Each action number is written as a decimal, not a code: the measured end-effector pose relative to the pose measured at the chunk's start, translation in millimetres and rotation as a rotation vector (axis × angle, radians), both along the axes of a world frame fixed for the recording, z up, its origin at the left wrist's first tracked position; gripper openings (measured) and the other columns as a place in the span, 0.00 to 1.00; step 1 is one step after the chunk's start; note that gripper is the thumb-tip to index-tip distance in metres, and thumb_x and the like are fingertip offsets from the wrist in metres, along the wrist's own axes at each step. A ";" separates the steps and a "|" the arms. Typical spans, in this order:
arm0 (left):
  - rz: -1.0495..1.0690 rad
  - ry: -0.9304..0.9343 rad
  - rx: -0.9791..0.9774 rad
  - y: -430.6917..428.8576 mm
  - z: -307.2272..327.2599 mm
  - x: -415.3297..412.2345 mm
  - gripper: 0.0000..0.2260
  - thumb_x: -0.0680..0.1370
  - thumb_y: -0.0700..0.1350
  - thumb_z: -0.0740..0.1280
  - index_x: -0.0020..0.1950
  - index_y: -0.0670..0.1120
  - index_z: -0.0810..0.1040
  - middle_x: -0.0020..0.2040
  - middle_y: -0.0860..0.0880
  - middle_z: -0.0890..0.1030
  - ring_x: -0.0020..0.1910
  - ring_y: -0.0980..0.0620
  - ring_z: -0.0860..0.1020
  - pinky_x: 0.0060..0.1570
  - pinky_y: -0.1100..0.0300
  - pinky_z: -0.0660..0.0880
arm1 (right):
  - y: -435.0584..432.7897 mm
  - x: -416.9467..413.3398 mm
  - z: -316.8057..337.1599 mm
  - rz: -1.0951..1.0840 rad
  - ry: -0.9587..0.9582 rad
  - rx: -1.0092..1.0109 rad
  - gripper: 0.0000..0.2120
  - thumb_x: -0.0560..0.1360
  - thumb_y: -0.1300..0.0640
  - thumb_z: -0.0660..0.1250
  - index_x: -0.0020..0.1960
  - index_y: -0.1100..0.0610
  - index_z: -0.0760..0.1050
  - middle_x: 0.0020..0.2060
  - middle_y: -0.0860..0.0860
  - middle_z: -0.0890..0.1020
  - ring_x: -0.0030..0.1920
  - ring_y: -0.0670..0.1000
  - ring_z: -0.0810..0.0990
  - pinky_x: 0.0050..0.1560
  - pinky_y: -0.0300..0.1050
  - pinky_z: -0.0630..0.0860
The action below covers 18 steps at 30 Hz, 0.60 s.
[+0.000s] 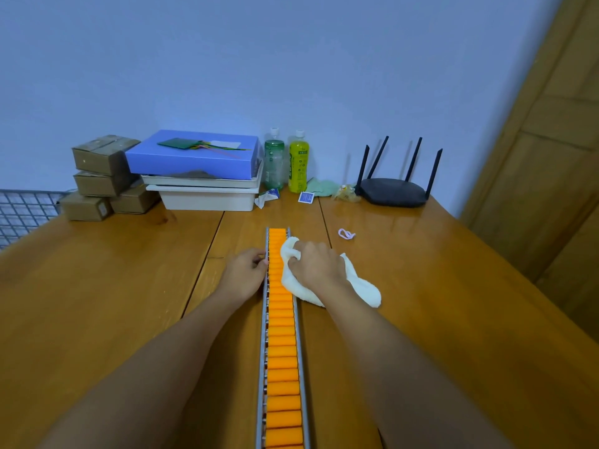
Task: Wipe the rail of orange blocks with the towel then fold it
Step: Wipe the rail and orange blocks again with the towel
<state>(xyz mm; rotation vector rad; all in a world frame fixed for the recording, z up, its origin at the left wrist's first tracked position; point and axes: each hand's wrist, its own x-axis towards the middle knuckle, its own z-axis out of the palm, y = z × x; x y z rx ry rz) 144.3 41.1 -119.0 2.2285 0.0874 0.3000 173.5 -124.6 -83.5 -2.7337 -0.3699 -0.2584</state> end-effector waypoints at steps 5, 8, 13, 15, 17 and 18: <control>0.037 -0.020 0.011 -8.2 -1.4 -25.6 0.12 0.84 0.45 0.62 0.67 0.47 0.79 0.59 0.47 0.83 0.54 0.50 0.80 0.56 0.50 0.79 | -0.2 -21.5 8.7 0.014 -0.039 -0.085 0.11 0.78 0.53 0.63 0.58 0.52 0.78 0.48 0.54 0.82 0.48 0.56 0.81 0.38 0.45 0.69; 0.032 -0.008 0.008 -13.2 1.8 -45.2 0.10 0.85 0.44 0.62 0.62 0.50 0.81 0.50 0.51 0.85 0.47 0.50 0.82 0.51 0.46 0.81 | -3.0 -36.0 10.9 0.015 -0.029 -0.103 0.11 0.79 0.53 0.63 0.58 0.53 0.78 0.48 0.54 0.82 0.48 0.56 0.80 0.39 0.45 0.69; 0.050 0.034 0.056 -20.4 5.4 -77.4 0.12 0.85 0.45 0.63 0.67 0.47 0.78 0.44 0.58 0.79 0.42 0.61 0.77 0.39 0.65 0.73 | -9.7 -63.5 11.5 0.009 -0.011 -0.102 0.10 0.79 0.53 0.63 0.58 0.52 0.78 0.49 0.53 0.82 0.49 0.56 0.80 0.43 0.47 0.75; 0.050 0.033 0.072 -22.2 7.0 -89.1 0.14 0.84 0.45 0.63 0.69 0.46 0.77 0.48 0.54 0.81 0.43 0.59 0.78 0.39 0.64 0.73 | -12.2 -74.2 12.1 0.010 -0.011 -0.091 0.10 0.79 0.53 0.63 0.58 0.52 0.78 0.49 0.53 0.82 0.49 0.55 0.80 0.41 0.46 0.73; 0.057 0.035 0.087 -24.2 8.7 -99.7 0.15 0.84 0.46 0.63 0.70 0.46 0.77 0.50 0.51 0.82 0.44 0.55 0.79 0.39 0.62 0.73 | -14.6 -84.4 13.0 0.008 -0.014 -0.084 0.09 0.79 0.53 0.63 0.57 0.52 0.78 0.49 0.53 0.82 0.49 0.55 0.80 0.40 0.45 0.72; 0.061 0.035 0.094 -25.5 9.2 -104.8 0.15 0.84 0.46 0.63 0.70 0.46 0.77 0.47 0.52 0.82 0.42 0.55 0.79 0.36 0.62 0.72 | -15.8 -89.8 13.6 0.010 -0.016 -0.085 0.09 0.79 0.53 0.63 0.57 0.53 0.78 0.49 0.53 0.82 0.48 0.55 0.80 0.40 0.45 0.72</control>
